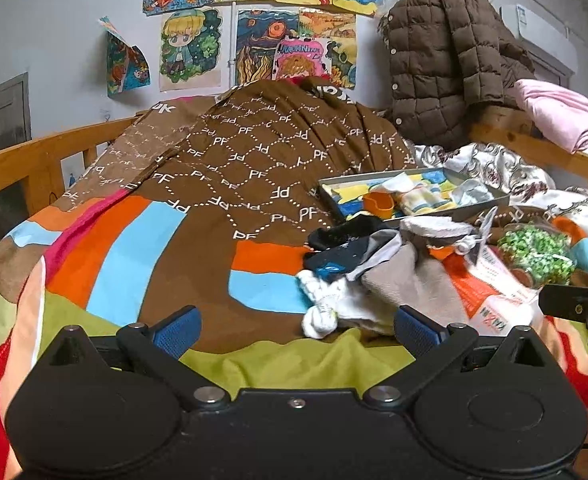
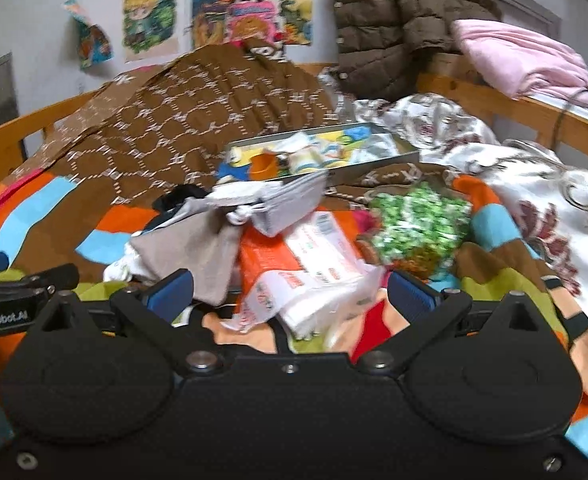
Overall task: Organize soft objects
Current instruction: 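Move both open tools over the pile of soft items beside the tray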
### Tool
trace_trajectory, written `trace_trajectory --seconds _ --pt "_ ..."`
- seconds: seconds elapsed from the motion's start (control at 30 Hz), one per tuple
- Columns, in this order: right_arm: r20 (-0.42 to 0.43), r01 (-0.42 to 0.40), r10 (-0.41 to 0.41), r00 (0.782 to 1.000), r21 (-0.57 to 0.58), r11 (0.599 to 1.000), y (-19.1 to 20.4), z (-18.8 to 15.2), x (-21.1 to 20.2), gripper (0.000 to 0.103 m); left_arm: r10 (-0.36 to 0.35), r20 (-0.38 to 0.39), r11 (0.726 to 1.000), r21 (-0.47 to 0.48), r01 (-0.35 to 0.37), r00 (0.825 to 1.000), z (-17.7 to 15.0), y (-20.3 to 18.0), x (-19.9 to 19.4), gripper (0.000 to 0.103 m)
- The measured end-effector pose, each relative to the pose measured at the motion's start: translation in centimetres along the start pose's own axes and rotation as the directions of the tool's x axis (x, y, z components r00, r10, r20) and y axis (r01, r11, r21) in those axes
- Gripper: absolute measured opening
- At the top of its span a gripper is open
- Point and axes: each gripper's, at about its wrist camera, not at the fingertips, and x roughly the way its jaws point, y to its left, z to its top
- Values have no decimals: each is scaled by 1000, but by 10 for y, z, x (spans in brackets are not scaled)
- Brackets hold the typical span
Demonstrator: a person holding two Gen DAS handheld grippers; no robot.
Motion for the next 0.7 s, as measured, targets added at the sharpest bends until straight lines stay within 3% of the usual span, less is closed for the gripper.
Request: trace_trajectory --seconds 0.17,0.37,0.7 --pt "26 -49 51 998 -63 997 18 4 14 102 10 -8 1000 28 -10 1000 4 6 12 102" --pt "88 -40 54 995 -153 987 36 7 31 102 5 -1 998 63 -5 1000 14 8 21 102" --pt "81 -107 142 987 -335 936 65 5 55 102 -141 -60 968 201 151 988 28 13 53 99"
